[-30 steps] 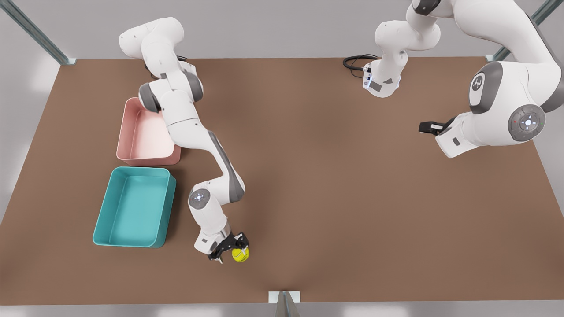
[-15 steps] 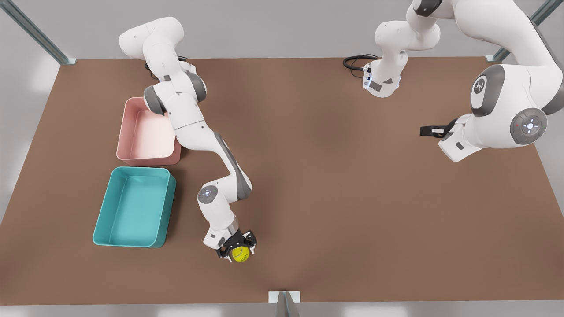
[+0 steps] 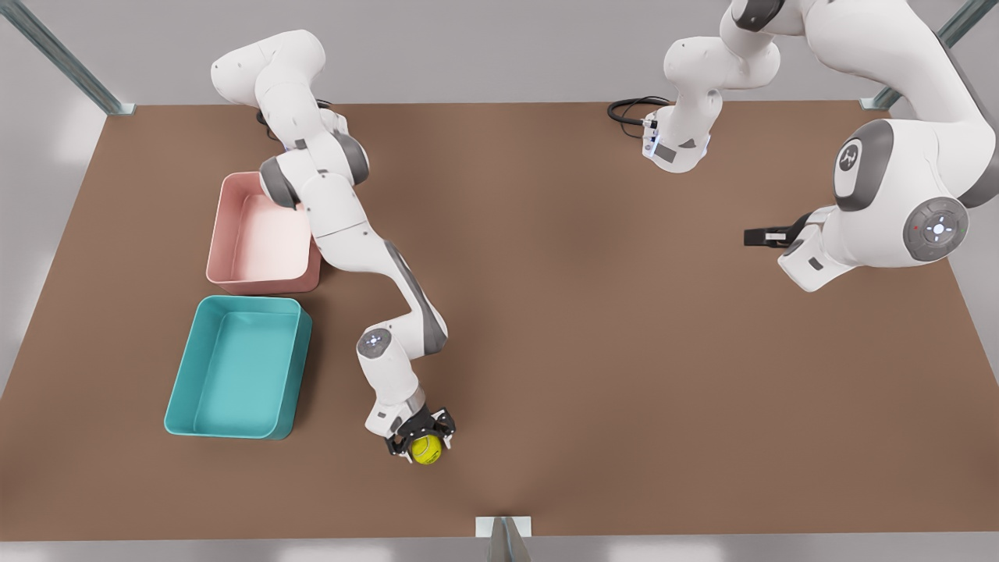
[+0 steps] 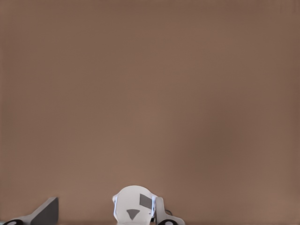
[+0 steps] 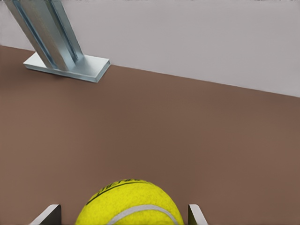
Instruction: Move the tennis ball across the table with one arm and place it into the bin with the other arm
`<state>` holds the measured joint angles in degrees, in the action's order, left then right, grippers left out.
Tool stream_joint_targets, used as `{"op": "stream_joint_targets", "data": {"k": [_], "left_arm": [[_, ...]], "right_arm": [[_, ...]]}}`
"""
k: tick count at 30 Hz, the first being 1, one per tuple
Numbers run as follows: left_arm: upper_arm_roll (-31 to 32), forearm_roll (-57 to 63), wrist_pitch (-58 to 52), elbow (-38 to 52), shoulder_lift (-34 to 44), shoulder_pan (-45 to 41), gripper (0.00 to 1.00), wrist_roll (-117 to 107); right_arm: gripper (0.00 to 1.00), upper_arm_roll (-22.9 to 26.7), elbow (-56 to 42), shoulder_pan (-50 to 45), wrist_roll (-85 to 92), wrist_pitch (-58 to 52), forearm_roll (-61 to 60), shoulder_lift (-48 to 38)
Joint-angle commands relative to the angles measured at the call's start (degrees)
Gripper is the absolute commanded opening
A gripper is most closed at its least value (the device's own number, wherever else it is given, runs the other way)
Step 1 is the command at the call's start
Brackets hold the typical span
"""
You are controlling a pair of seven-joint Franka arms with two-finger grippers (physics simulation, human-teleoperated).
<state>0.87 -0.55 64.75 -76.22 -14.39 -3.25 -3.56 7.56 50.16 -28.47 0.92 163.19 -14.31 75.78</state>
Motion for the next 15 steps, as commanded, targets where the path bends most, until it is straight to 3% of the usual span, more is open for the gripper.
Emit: {"op": "stream_joint_targets", "data": {"k": [1, 10, 12, 15], "left_arm": [[0.01, 0.02, 0.03, 0.02, 0.07, 0.0, 1.0, -1.8], [0.01, 0.02, 0.2, 0.02, -0.37, 0.09, 1.0, -1.72], [0.01, 0.02, 0.2, 0.02, -0.37, 0.09, 1.0, -1.72], [0.01, 0.02, 0.29, 0.02, -0.55, 0.09, 1.0, -1.71]], "right_arm": [[1.0, 0.0, -0.07, -0.01, 0.23, 1.95, -0.01, 0.07], [1.0, 0.35, -0.51, -0.27, 0.23, 3.8, -0.01, 1.56], [0.94, 0.35, -0.51, -0.18, 0.05, 3.8, -0.01, 1.56], [0.78, 0.35, -0.51, -0.18, -0.3, 3.62, -0.01, 1.56]]}}
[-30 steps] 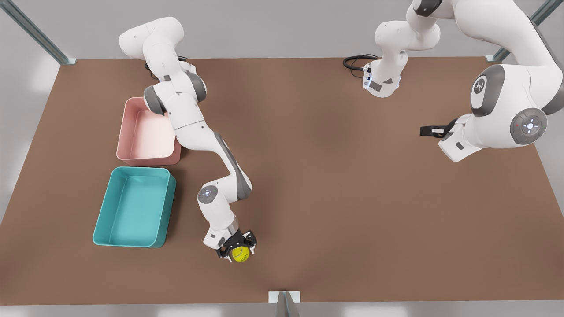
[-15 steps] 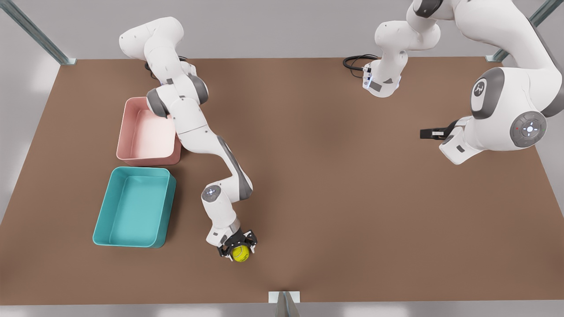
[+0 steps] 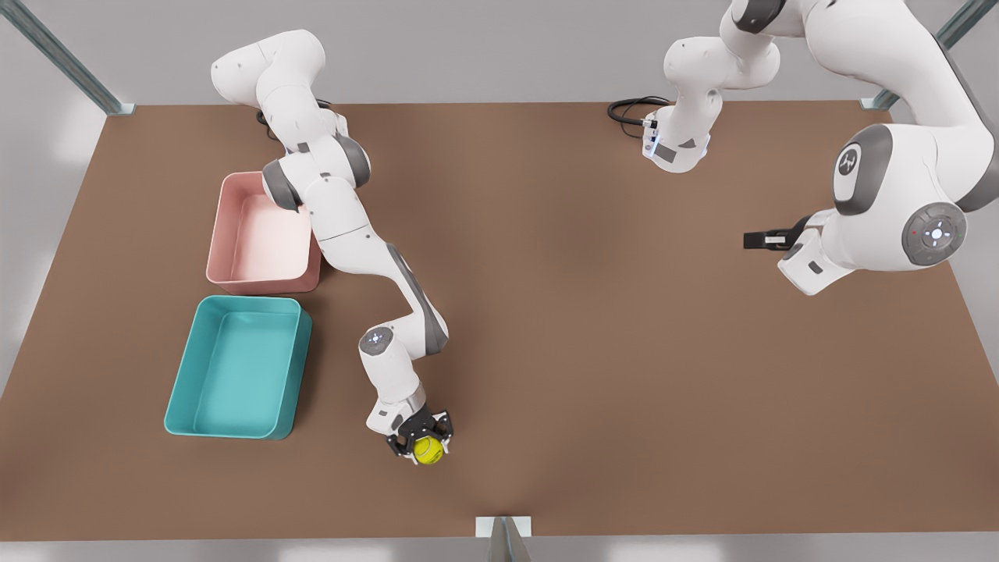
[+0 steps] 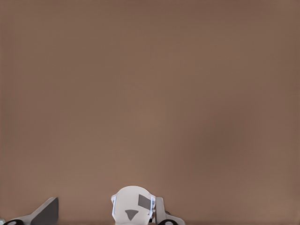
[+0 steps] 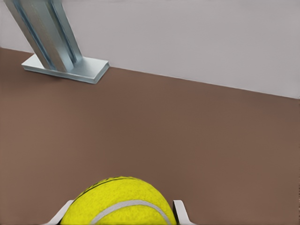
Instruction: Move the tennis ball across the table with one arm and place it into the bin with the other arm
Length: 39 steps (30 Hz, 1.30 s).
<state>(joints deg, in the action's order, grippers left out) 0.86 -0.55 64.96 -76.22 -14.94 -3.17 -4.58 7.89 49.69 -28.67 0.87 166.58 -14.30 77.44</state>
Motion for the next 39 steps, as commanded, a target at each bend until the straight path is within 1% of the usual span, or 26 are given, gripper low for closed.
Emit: {"op": "stream_joint_targets", "data": {"k": [1, 2, 5, 7, 10, 11, 14, 15, 17, 19, 21, 24, 25, 32, 33, 34, 35, 36, 37, 38, 39], "left_arm": [[-0.07, 0.02, 0.08, 0.02, 0.0, 0.01, 1.0, -0.78], [0.02, 0.02, 0.08, 0.02, 0.0, 0.01, 1.0, -0.7], [0.02, 0.02, 0.08, 0.02, -0.09, 0.01, 1.0, -0.78], [0.02, 0.02, -0.01, 0.02, -0.09, 0.01, 1.0, -0.78], [0.02, 0.02, -0.01, 0.02, -0.09, 0.01, 1.0, -0.7], [0.02, 0.02, -0.01, 0.02, -0.09, 0.1, 1.0, -0.7], [0.02, 0.02, 0.08, 0.02, -0.17, 0.01, 1.0, -0.7], [0.02, 0.02, 0.08, 0.02, -0.17, 0.1, 1.0, -0.7], [0.02, 0.02, 0.08, 0.02, -0.17, 0.1, 1.0, -0.7], [0.02, 0.02, 0.17, 0.02, -0.44, 0.1, 1.0, -0.7], [0.02, 0.02, 0.34, 0.02, -0.44, 0.1, 1.0, -0.7], [0.02, 0.02, 0.34, 0.02, -0.44, 0.01, 1.0, -0.7], [0.02, 0.02, 0.34, 0.02, -0.44, 0.01, 1.0, -0.7], [0.02, 0.02, 0.26, -0.06, -0.44, 0.01, 1.0, -0.7], [0.02, 0.02, 0.17, 0.02, -0.44, 0.1, 1.0, -0.7], [0.02, 0.02, 0.17, 0.02, -0.44, 0.01, 1.0, -0.7], [0.02, 0.02, 0.34, -0.06, -0.44, 0.01, 1.0, -0.7], [0.02, 0.02, 0.26, -0.07, -0.35, 0.01, 1.0, -0.7], [0.02, 0.02, 0.26, -0.07, -0.44, 0.01, 1.0, -0.7], [0.11, 0.02, 0.34, -0.15, -0.44, -0.25, 1.0, -0.7], [0.63, 0.02, 0.34, -0.15, -0.35, -0.25, 1.0, -0.7]], "right_arm": [[0.77, 0.02, -0.03, 0.02, -0.43, 0.24, -0.02, -0.1], [0.75, 0.02, -0.03, 0.02, -0.43, 0.33, -0.02, -0.19], [0.76, -0.15, 0.05, 0.02, -0.17, -0.2, -0.2, -1.42], [0.77, -0.42, 0.14, 0.72, 0.27, -10.3, -0.38, -5.9], [0.77, -0.85, 0.49, 3.0, 2.91, -22.15, -1.08, -11.17], [0.78, -2.88, 0.76, 6.61, 5.1, -31.74, -0.99, -14.42], [0.78, -2.44, 9.72, 13.11, 13.98, -47.39, -0.2, -24.79], [0.78, -2.26, 11.48, 14.87, 16.7, -49.06, 0.85, -26.9], [0.78, -2.26, 18.5, 19.17, 23.1, -49.51, 2.26, -33.23], [0.78, -1.91, 19.39, 23.22, 28.65, -49.51, 2.35, -33.76], [0.78, 3.19, 22.38, 24.45, 34.55, -49.59, 3.32, -34.64], [0.78, 3.36, 24.57, 27.0, 35.87, -49.59, 3.4, -34.11], [1.0, 3.28, 25.01, 27.0, 35.87, -49.59, 3.4, -33.94], [1.0, 2.75, 25.02, 26.39, 35.43, -49.77, 2.53, -34.29], [1.0, 2.57, 23.52, 25.6, 30.52, -55.03, 1.91, -34.46], [1.0, 2.57, 20.46, 24.02, 15.28, -63.62, 2.26, -34.73], [1.0, 3.01, 15.62, 19.47, 7.32, -75.48, 2.79, -37.26], [1.0, 3.19, 15.52, 17.33, 3.97, -80.53, 3.49, -41.14], [1.0, 3.28, 15.96, 17.25, 3.96, -82.55, 3.93, -43.07], [1.0, 2.92, 16.66, 17.16, 3.79, -86.24, 4.99, -47.2], [1.0, 3.28, 16.66, 15.75, 0.8, -86.86, 7.44, -50.37]]}}
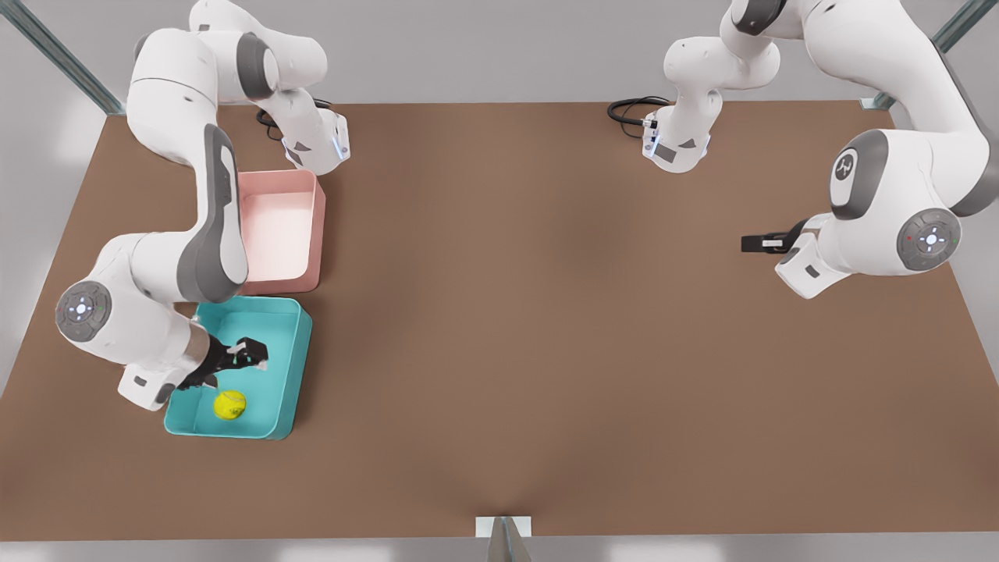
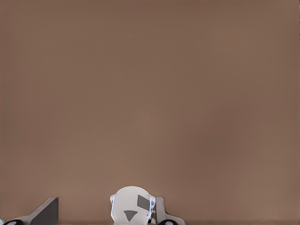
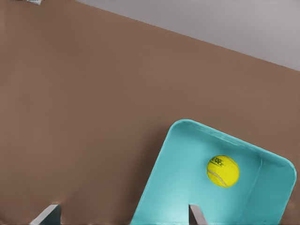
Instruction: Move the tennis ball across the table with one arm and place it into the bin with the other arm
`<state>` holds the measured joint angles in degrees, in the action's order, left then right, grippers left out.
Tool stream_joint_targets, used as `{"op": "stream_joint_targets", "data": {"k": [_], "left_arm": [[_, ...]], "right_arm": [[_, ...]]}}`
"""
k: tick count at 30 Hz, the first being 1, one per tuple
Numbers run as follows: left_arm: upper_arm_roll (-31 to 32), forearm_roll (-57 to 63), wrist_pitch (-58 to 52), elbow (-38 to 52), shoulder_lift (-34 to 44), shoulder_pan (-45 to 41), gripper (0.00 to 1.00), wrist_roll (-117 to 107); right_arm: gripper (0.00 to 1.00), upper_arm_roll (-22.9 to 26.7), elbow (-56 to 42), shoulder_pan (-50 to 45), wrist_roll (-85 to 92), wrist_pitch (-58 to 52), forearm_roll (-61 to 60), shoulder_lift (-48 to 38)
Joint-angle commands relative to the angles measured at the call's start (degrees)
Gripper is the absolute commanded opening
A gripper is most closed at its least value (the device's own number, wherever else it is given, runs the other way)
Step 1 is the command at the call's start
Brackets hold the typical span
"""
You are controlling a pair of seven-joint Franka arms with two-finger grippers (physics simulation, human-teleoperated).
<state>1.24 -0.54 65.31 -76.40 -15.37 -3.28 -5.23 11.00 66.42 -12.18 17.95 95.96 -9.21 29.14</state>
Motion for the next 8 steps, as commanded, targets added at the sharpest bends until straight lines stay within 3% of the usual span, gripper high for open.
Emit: {"op": "stream_joint_targets", "data": {"k": [1, 4, 8], "left_arm": [[0.35, 0.1, 0.44, -0.33, 0.07, 0.03, 1.0, -0.05], [0.43, 0.19, 0.61, -0.86, 0.25, 0.03, 1.0, -0.05], [0.96, 0.1, 1.23, -0.95, 0.34, 0.12, 1.0, -0.05]], "right_arm": [[1.0, 0.07, 0.02, -0.3, -16.9, -17.3, 3.5, -4.26], [1.0, -5.55, 13.01, 6.99, -16.46, -18.36, 10.09, -21.12], [1.0, -6.43, 15.4, 7.34, -18.12, -18.44, 10.09, -23.43]]}}
